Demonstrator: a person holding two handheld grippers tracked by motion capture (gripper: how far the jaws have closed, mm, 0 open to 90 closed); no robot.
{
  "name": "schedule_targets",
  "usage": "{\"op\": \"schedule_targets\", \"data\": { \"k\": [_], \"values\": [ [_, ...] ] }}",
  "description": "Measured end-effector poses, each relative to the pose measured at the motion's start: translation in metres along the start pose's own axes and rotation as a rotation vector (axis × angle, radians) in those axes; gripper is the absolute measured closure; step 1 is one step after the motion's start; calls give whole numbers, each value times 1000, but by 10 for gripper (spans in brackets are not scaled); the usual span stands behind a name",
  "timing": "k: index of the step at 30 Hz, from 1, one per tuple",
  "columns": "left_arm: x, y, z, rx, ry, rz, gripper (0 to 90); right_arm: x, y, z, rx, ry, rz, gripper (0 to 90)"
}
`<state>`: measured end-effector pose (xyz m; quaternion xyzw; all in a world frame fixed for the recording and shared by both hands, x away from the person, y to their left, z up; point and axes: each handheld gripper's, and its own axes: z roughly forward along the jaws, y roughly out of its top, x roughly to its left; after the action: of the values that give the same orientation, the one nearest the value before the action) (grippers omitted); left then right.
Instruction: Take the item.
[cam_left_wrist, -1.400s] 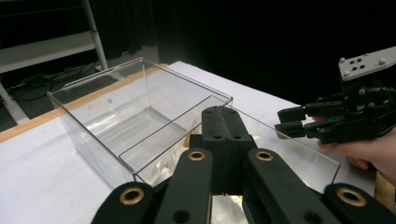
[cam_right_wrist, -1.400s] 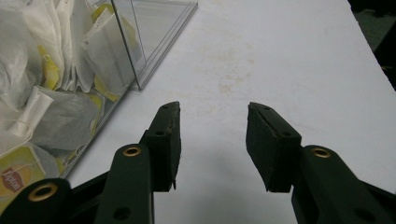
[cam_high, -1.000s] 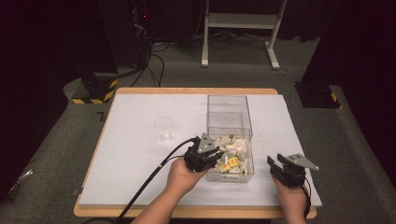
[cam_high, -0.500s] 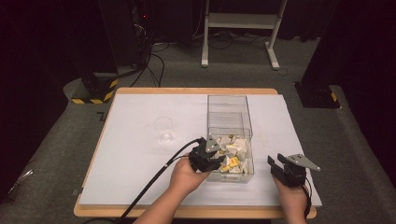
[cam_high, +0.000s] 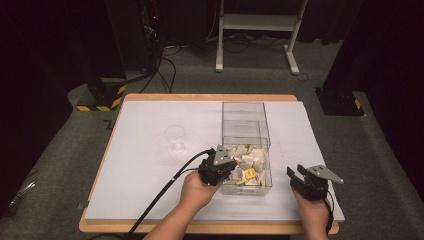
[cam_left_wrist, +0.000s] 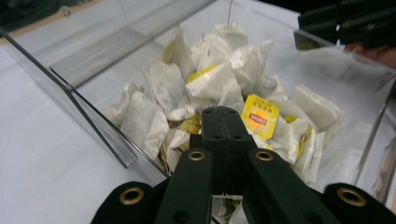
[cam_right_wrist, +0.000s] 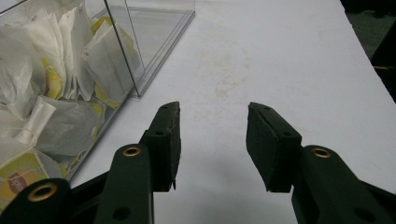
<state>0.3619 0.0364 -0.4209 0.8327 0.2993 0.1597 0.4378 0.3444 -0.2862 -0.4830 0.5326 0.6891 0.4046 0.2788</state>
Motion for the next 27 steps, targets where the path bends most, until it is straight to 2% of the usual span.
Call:
{"op": "schedule_targets", "data": {
  "k": [19,27],
  "values": [
    [7,19,-31,-172,13,-14,900,0,0,0,3,-1,-2,556],
    [15,25,-46,-225,41,-23,900,0,-1,1,6,-2,-1,557]
  ]
}}
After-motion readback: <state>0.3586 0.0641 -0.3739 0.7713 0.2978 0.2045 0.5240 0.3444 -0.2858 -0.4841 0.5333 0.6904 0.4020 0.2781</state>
